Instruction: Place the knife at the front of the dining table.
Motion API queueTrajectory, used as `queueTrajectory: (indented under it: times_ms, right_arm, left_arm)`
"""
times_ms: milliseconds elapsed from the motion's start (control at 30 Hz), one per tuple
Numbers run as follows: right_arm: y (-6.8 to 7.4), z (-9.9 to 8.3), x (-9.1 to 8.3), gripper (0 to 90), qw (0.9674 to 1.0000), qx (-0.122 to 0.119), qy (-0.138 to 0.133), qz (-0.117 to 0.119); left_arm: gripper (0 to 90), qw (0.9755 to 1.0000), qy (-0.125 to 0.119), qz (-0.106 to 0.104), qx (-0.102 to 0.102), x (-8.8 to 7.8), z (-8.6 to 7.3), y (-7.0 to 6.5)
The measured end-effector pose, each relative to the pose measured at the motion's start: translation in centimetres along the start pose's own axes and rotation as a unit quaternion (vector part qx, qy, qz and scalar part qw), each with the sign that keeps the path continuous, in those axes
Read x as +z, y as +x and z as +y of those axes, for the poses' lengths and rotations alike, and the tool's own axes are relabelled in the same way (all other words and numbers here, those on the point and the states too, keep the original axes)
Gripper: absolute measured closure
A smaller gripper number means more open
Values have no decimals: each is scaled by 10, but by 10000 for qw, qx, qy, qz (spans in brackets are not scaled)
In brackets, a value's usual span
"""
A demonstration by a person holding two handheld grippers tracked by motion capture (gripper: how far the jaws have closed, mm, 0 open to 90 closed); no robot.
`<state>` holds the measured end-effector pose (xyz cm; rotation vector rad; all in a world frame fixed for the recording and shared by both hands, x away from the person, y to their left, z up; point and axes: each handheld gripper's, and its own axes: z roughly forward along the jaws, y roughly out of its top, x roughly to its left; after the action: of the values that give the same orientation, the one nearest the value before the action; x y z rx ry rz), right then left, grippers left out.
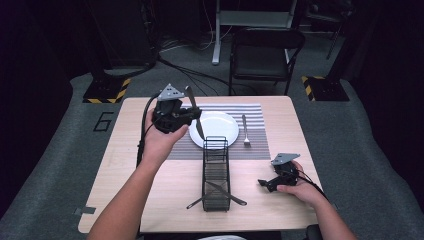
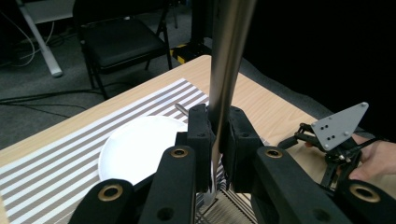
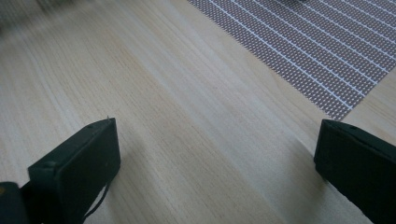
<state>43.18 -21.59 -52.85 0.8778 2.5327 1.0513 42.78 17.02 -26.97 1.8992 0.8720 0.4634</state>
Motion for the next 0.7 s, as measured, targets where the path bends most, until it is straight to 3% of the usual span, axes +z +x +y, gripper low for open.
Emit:
queueTrajectory:
  times_ms: [367,700]
  right_arm:
    - [1,0,-1,0,10000,66,42,7]
    - [1,0,-1,0,10000,65,42,7]
  left_arm:
    - [826,9995,75,253,-147,0,-8,19]
    - [827,9968,180,677,-374,10,-30,45]
